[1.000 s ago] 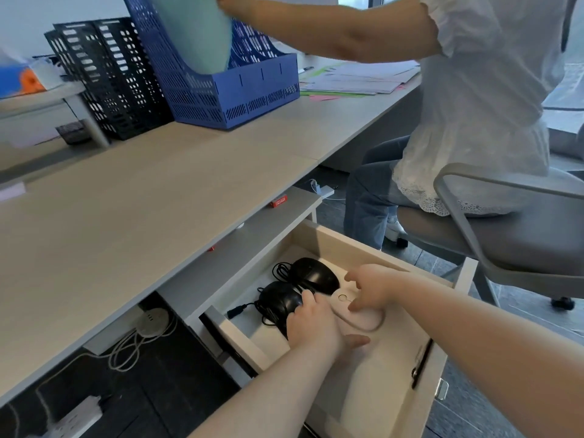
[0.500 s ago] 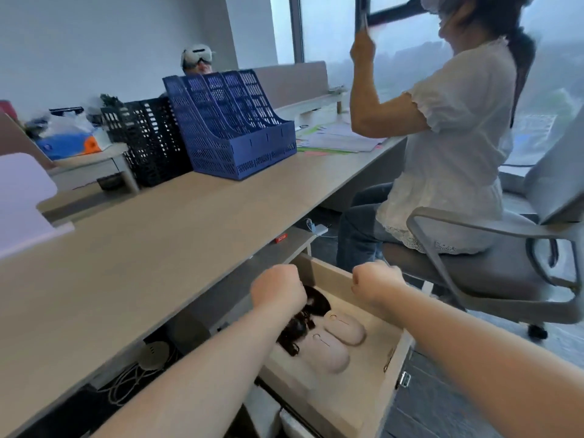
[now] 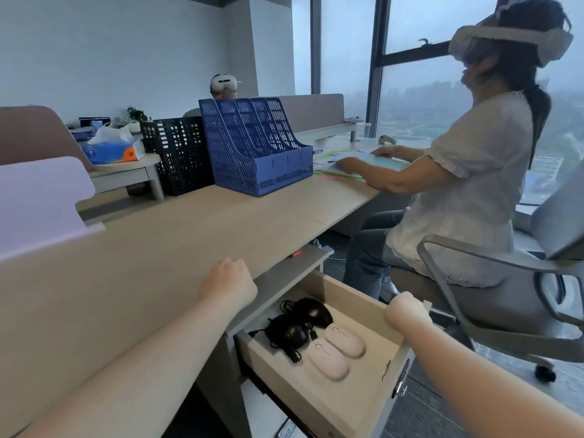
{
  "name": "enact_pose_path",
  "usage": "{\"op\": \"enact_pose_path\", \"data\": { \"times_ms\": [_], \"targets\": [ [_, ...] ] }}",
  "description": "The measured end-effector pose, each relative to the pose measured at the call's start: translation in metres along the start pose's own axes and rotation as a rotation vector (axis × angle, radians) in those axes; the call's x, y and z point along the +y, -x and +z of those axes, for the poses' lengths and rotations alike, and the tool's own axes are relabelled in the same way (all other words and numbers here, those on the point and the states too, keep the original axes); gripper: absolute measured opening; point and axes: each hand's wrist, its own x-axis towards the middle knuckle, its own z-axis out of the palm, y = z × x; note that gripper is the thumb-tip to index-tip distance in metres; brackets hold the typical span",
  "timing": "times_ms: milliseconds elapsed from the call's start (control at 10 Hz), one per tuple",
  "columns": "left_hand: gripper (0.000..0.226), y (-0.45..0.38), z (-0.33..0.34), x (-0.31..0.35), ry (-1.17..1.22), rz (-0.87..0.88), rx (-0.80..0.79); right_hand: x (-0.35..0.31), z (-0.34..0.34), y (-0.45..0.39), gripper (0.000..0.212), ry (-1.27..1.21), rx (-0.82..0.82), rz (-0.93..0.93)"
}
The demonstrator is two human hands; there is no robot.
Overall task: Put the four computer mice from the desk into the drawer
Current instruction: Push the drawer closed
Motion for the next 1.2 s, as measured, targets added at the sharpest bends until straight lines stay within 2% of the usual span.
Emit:
{"op": "enact_pose_path", "data": {
  "times_ms": [200,300,400,500,600,900,1000,1200],
  "targets": [
    [0.024,-0.027,0.005,-0.019,-0.007,0.013,-0.045,-0.042,0.013,-0.008,0.009,0.050,-0.039,-0.106],
    [0.030,-0.039,0.004,-0.024,-0.045,0.071,0.011,-0.066,0.022,-0.011,0.017,0.066,-0.023,-0.153],
    [0.031,-0.049,0.004,-0.032,-0.057,0.134,0.025,-0.088,0.034,-0.014,0.006,-0.108,-0.009,-0.159],
    [0.032,-0.062,0.009,-0.045,-0.044,0.168,0.054,-0.107,0.048,-0.022,0.035,-0.362,-0.005,-0.125],
    [0.032,-0.078,0.015,-0.060,-0.018,0.183,0.063,-0.124,0.055,-0.026,0.035,-0.464,0.000,-0.133],
    [0.035,-0.100,0.019,-0.080,-0.031,0.216,0.086,-0.160,0.085,-0.045,0.027,-0.502,-0.089,-0.124],
    [0.036,-0.100,0.022,-0.083,-0.023,0.247,0.126,-0.164,0.089,-0.050,0.035,-0.506,-0.090,-0.122],
    [0.036,-0.098,0.028,-0.087,-0.010,0.266,0.195,-0.157,0.085,-0.055,0.037,-0.441,-0.093,-0.170]
  ]
}}
